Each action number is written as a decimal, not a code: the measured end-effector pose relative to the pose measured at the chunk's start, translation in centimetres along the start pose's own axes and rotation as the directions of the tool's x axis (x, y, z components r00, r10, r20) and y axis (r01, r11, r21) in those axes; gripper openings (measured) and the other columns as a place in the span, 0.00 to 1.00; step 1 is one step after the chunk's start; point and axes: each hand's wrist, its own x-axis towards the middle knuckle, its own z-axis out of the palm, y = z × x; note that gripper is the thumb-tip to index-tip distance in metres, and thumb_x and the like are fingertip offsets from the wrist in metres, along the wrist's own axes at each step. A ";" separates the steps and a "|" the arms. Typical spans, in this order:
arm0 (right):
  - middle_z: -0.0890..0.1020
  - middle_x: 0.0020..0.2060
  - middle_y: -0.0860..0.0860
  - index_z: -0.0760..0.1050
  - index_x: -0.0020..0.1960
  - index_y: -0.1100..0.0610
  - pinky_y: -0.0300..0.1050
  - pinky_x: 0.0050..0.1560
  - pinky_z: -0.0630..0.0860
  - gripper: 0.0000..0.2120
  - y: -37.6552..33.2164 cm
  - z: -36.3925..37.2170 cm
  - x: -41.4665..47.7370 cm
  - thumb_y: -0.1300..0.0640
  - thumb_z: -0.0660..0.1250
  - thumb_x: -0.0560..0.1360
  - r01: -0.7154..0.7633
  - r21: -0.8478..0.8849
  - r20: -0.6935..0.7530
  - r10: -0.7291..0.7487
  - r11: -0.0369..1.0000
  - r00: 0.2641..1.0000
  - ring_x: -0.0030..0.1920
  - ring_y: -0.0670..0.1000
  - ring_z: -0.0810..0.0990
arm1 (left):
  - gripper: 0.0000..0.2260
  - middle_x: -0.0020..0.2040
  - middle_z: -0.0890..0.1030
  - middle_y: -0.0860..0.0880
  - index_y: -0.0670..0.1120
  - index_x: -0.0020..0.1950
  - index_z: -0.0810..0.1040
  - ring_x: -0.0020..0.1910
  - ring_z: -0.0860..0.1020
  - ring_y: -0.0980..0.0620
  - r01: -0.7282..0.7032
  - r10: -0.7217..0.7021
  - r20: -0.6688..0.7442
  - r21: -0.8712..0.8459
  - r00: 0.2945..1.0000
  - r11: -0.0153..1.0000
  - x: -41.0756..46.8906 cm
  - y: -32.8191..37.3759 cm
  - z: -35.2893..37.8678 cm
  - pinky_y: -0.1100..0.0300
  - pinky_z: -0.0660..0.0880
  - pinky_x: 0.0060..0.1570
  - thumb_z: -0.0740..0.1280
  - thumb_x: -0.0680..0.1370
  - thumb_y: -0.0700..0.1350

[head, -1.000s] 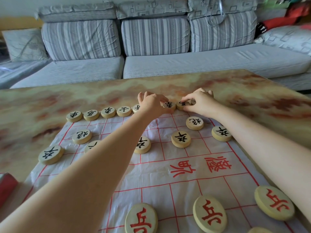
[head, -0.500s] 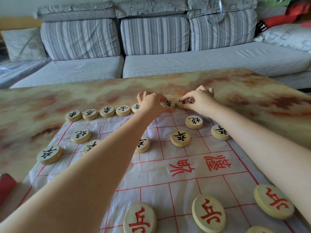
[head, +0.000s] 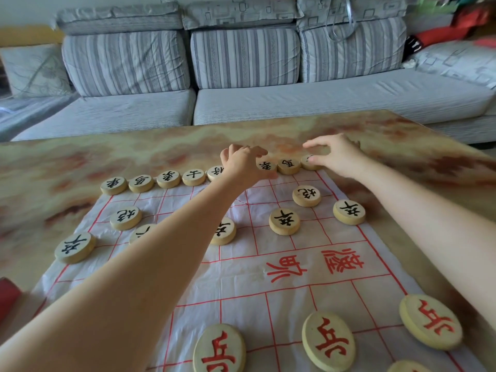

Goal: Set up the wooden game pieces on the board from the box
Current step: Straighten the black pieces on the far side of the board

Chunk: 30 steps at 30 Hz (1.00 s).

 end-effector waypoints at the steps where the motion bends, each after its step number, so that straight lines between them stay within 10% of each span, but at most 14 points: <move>1: 0.77 0.63 0.49 0.76 0.60 0.45 0.56 0.71 0.58 0.17 0.7 -0.6 -0.1 0.52 0.70 0.71 -0.018 0.027 0.005 0.017 0.999 1.000 0.68 0.54 0.67 | 0.25 0.61 0.76 0.55 0.55 0.64 0.72 0.68 0.61 0.49 -0.027 0.027 -0.011 0.002 1.000 1.000 0.0 0.2 0.1 0.56 0.53 0.65 0.70 0.69 0.59; 12: 0.77 0.63 0.48 0.77 0.60 0.46 0.50 0.66 0.57 0.15 1.8 0.3 -0.2 0.58 0.66 0.75 0.059 -0.122 0.039 -0.055 0.991 0.998 0.67 0.54 0.68 | 0.14 0.64 0.76 0.52 0.49 0.63 0.75 0.67 0.69 0.54 -0.288 0.283 0.074 0.061 0.956 0.956 -0.3 2.0 1.8 0.57 0.46 0.74 0.61 0.78 0.45; 21: 0.76 0.53 0.51 0.78 0.53 0.50 0.47 0.55 0.59 0.15 0.5 0.8 -0.4 0.43 0.68 0.71 0.023 -0.258 -0.035 -0.033 0.966 0.999 0.59 0.56 0.66 | 0.17 0.64 0.76 0.51 0.49 0.65 0.73 0.68 0.69 0.56 -0.264 0.252 0.109 0.111 0.961 0.958 -0.6 2.7 1.6 0.58 0.41 0.74 0.58 0.77 0.41; 30: 0.74 0.64 0.51 0.76 0.59 0.43 0.49 0.64 0.59 0.15 1.1 0.4 0.1 0.58 0.64 0.76 0.015 -0.202 0.077 0.001 0.979 0.997 0.67 0.59 0.64 | 0.17 0.60 0.78 0.50 0.49 0.65 0.73 0.67 0.70 0.55 -0.245 0.233 0.115 0.113 0.966 0.963 -0.7 3.0 1.4 0.56 0.40 0.75 0.58 0.76 0.41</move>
